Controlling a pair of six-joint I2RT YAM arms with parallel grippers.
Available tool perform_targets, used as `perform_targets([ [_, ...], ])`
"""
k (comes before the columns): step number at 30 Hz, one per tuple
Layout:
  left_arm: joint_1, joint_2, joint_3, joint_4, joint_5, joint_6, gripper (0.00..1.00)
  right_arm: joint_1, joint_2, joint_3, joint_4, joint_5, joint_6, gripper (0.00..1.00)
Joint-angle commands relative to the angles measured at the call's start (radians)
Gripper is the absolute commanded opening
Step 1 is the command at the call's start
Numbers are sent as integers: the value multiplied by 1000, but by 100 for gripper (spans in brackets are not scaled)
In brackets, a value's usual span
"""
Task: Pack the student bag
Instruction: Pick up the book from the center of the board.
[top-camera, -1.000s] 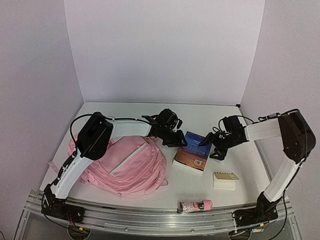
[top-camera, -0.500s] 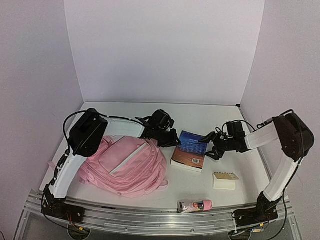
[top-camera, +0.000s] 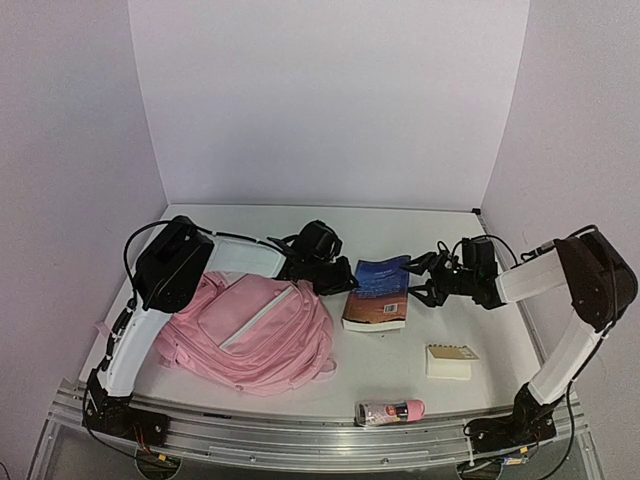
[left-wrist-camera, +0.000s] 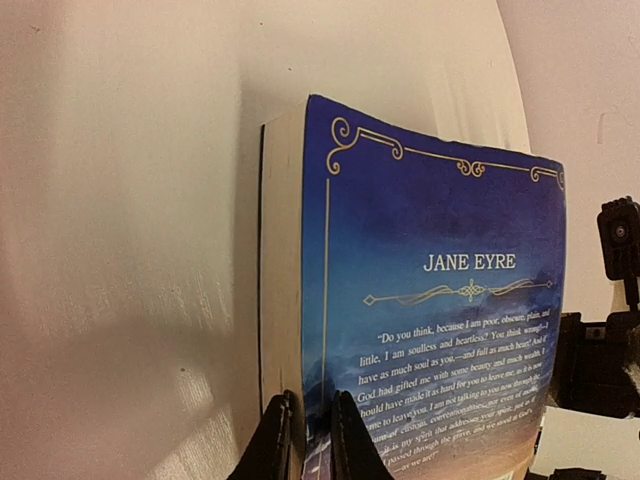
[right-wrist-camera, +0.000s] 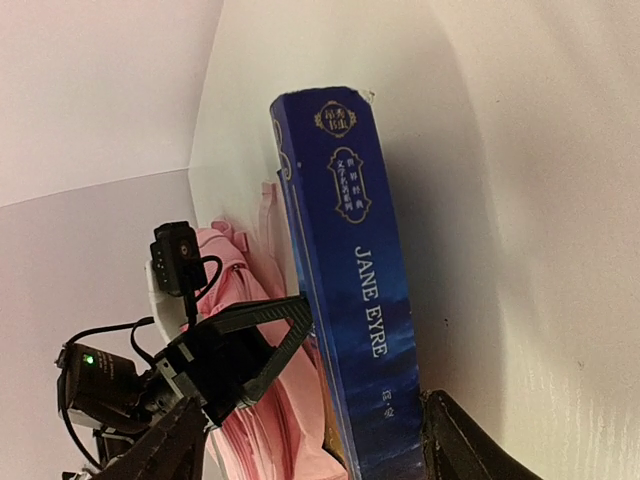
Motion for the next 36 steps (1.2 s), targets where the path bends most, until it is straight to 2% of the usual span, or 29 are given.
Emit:
perform_targets([
  [1, -63, 31, -46, -58, 93, -20, 1, 46, 10, 53, 190, -153, 21, 68],
  [11, -63, 42, -41, -36, 114, -31, 0, 109, 130, 123, 145, -147, -45, 59],
  [17, -63, 27, -50, -37, 104, -21, 1, 110, 111, 113, 98, -89, -87, 29],
  [20, -63, 14, -38, -51, 96, 0, 4, 110, 98, 107, 78, -45, -116, 9],
  [22, -63, 4, 11, -103, 80, 39, 11, 110, 75, 113, 49, -25, -141, 0],
  [23, -63, -6, 44, -138, 66, 66, 19, 110, 56, 119, 23, -19, -159, 0],
  [24, -63, -19, 77, -177, 46, 97, 31, 110, 29, 124, -9, -10, -179, 0],
  [26, -64, -64, 140, -252, 1, 161, 63, 110, -39, 131, -94, 16, -227, 0],
  [29, -80, -162, 211, -375, -101, 263, 96, 109, -161, 127, -197, 42, -284, 0],
  [30, -93, -193, 225, -421, -138, 295, 99, 109, -198, 116, -223, 50, -293, 0],
  [33, -135, -304, 247, -569, -265, 376, 100, 109, -313, 100, -321, 64, -321, 0],
  [36, -178, -406, 191, -710, -387, 412, 100, 108, -394, 63, -353, 47, -326, 0],
])
